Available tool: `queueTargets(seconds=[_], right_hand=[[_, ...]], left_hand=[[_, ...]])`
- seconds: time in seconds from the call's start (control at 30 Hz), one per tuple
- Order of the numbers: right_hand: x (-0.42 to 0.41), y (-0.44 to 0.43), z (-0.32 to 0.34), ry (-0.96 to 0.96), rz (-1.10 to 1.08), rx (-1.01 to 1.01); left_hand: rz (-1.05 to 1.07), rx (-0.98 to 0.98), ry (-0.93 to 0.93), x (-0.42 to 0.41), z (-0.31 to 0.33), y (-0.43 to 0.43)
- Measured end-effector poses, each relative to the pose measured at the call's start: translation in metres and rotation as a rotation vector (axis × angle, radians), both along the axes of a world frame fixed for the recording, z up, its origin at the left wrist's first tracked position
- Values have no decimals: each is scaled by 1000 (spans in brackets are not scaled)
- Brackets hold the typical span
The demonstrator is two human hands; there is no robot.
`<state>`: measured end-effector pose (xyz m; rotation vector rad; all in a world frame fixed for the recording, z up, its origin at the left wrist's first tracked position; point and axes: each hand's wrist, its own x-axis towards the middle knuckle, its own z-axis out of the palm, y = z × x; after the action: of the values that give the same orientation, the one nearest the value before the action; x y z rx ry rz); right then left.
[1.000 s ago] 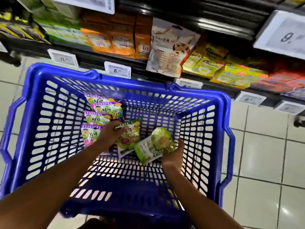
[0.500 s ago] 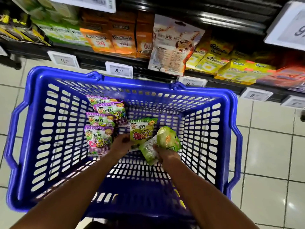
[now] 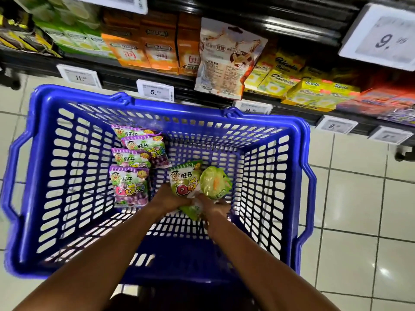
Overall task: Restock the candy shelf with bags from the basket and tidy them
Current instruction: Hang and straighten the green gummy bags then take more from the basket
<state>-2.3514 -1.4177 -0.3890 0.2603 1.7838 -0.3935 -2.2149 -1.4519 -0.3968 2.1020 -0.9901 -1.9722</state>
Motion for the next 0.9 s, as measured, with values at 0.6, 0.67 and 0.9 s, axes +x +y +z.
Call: queueTargets(seconds=[0.6,0.67,0.9], right_hand=[[-49,-54,527,129,115,-923],[-61,-71,611,192,120,-1040],[-84,-98,864,301,159,-1460]], left_hand=[[217,-284,310,10,538,-75],[153,-405,318,6,619,-99],[-72,-766,429,-6,860,-143]])
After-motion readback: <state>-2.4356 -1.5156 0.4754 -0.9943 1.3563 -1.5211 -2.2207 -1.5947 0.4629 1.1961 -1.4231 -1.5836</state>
